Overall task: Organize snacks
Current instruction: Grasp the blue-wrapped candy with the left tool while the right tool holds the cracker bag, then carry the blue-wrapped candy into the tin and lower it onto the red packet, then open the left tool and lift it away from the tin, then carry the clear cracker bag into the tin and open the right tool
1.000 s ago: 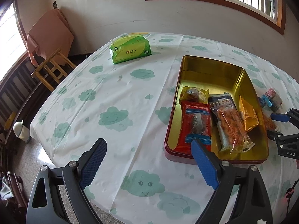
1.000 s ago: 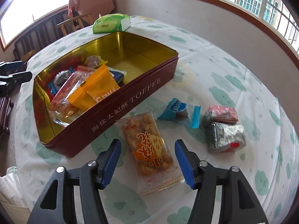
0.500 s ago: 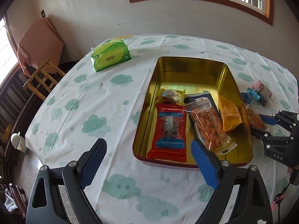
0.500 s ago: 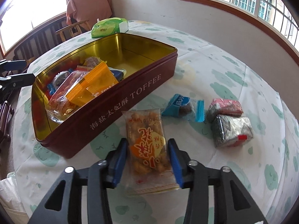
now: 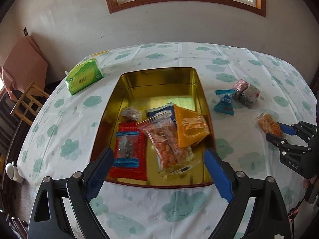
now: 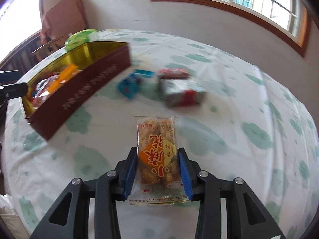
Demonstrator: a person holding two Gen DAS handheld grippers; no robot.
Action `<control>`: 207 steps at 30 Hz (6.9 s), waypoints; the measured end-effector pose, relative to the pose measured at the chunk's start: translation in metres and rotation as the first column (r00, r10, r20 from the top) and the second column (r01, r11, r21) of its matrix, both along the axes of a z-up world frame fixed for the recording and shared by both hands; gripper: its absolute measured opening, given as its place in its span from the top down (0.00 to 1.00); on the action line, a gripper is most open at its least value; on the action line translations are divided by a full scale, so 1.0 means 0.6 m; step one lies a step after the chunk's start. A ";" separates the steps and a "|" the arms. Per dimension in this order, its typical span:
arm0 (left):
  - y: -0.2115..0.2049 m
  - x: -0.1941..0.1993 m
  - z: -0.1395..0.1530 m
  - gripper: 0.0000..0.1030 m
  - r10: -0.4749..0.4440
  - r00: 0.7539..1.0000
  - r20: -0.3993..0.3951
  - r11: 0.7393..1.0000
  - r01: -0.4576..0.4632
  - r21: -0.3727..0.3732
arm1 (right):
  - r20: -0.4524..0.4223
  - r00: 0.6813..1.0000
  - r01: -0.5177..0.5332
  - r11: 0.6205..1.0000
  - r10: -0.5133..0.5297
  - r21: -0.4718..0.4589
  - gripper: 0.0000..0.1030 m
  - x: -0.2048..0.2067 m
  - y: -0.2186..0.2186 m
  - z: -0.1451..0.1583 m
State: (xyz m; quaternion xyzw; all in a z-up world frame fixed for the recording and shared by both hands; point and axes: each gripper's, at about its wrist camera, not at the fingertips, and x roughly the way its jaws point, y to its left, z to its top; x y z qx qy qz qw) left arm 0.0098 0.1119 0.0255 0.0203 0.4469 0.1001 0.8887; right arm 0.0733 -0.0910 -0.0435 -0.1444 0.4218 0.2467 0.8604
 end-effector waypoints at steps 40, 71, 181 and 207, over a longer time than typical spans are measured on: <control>-0.119 0.283 -0.086 0.62 -0.174 0.954 -0.242 0.954 0.103 -0.283 | 0.003 0.932 0.362 0.931 -0.362 0.044 0.59 0.075 -0.165 -0.007; -0.075 0.184 0.050 0.79 -0.213 0.974 -0.083 0.959 0.192 -0.208 | 0.004 0.932 0.361 0.931 -0.362 0.044 0.59 0.075 -0.164 -0.008; 0.161 -0.063 0.022 0.20 0.174 0.983 0.059 0.983 -0.169 -0.075 | 0.004 0.925 0.380 0.924 -0.381 0.031 0.64 0.040 -0.056 0.078; 0.273 -0.105 -0.012 0.17 0.349 0.937 -0.008 0.934 -0.349 -0.072 | -0.077 0.997 -0.008 0.990 0.019 0.141 0.64 -0.024 0.302 0.102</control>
